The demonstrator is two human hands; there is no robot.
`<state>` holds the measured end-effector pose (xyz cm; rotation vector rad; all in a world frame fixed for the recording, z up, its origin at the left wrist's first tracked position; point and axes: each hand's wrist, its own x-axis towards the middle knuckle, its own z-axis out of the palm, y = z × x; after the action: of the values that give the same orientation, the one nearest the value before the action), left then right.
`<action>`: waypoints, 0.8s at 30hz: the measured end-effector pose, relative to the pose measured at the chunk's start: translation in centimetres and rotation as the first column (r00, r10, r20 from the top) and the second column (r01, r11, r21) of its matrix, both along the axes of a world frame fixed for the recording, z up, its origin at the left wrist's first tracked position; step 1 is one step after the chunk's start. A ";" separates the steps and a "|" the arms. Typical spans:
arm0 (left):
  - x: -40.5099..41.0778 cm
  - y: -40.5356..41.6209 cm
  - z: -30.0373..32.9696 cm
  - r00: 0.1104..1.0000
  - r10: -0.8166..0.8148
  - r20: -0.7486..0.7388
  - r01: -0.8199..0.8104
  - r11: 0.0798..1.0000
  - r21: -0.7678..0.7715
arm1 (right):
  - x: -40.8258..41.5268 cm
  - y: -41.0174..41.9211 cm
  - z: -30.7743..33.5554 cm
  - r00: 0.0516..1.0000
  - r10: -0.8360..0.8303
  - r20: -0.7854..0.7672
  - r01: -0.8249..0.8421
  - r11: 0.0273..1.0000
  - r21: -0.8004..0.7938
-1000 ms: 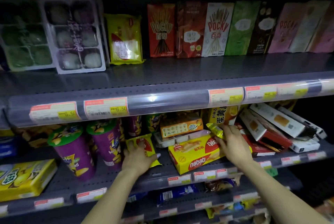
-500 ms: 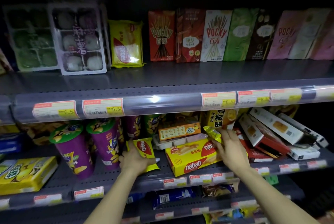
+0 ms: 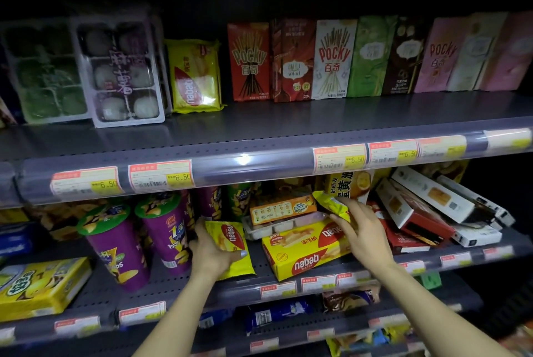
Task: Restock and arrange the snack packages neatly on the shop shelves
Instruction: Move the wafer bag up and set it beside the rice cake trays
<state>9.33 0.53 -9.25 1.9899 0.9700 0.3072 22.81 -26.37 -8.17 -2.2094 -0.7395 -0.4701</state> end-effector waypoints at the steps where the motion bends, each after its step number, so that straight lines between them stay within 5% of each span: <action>1: -0.1 0.0 -0.1 1.000 0.008 0.020 -0.008 1.000 -0.007 | -0.2 0.2 0.2 1.000 0.015 0.007 -0.015 1.000 0.018; 13: -2.1 -0.7 1.9 0.943 0.084 0.321 -0.068 0.996 -0.058 | -1.4 1.6 2.7 0.987 0.150 0.049 -0.156 0.977 0.143; 24: -4.9 -2.5 4.7 0.860 -0.046 0.508 0.179 0.960 -0.216 | -5.5 3.7 7.0 0.916 0.392 -0.089 -0.341 0.875 0.344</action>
<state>4.44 -2.01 -4.59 1.6029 0.5243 0.5687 17.33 -22.65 -1.21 -1.7243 -0.9041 -0.2021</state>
